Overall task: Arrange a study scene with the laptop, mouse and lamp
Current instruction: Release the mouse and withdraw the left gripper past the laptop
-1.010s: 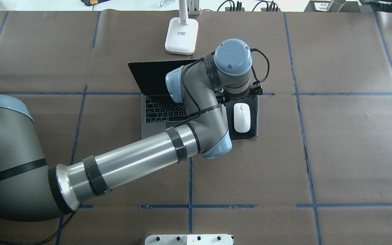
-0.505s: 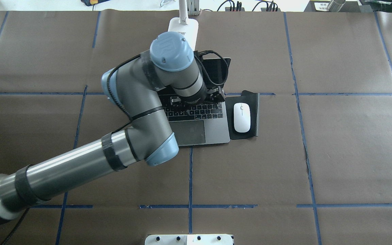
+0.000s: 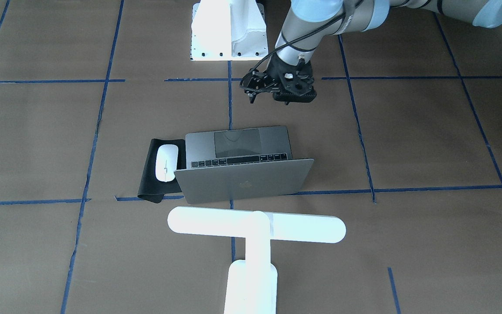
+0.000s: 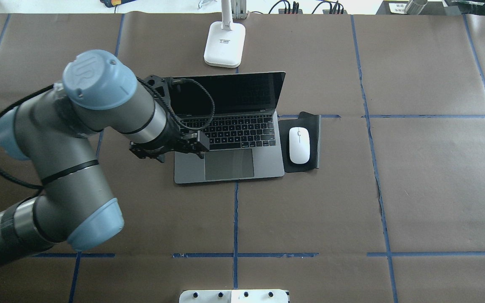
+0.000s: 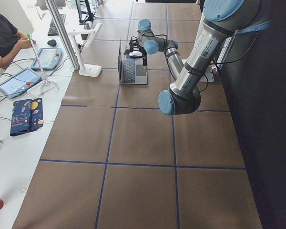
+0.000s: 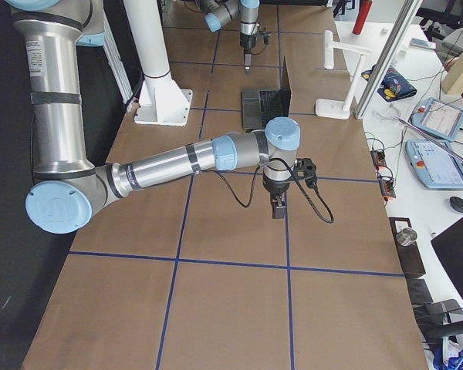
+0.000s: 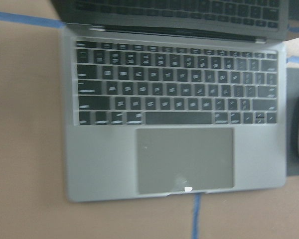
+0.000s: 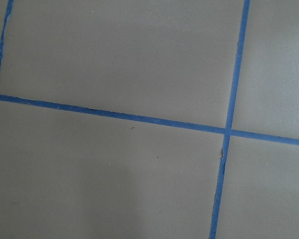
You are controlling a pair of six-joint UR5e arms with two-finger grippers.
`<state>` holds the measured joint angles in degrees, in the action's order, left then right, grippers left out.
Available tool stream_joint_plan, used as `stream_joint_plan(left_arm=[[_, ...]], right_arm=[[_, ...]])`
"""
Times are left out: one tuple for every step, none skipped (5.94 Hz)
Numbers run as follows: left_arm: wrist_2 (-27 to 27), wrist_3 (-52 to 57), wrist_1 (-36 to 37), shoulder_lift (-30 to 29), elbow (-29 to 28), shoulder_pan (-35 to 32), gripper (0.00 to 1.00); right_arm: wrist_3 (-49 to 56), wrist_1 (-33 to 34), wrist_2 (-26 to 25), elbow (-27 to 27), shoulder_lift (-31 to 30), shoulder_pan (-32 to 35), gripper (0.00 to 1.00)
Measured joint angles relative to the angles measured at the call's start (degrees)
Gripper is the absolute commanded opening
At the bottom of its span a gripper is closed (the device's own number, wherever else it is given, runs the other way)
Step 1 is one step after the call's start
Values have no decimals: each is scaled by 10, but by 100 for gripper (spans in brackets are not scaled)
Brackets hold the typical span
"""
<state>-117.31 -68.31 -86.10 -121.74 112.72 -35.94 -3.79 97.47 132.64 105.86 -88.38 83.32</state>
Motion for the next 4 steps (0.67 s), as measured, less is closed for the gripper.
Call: stream_joint_plan(left_arm=[[-1, 81, 46, 43, 49, -30, 100], [-7, 162, 72, 87, 71, -70, 100], [-30, 241, 81, 137, 76, -124, 100], [-70, 325, 83, 187, 74, -189, 100]], right_arm=[[14, 0, 2, -4, -12, 10, 100], [45, 1, 4, -12, -26, 30, 100], [71, 2, 5, -21, -47, 53, 100], [80, 2, 10, -27, -73, 71, 100]])
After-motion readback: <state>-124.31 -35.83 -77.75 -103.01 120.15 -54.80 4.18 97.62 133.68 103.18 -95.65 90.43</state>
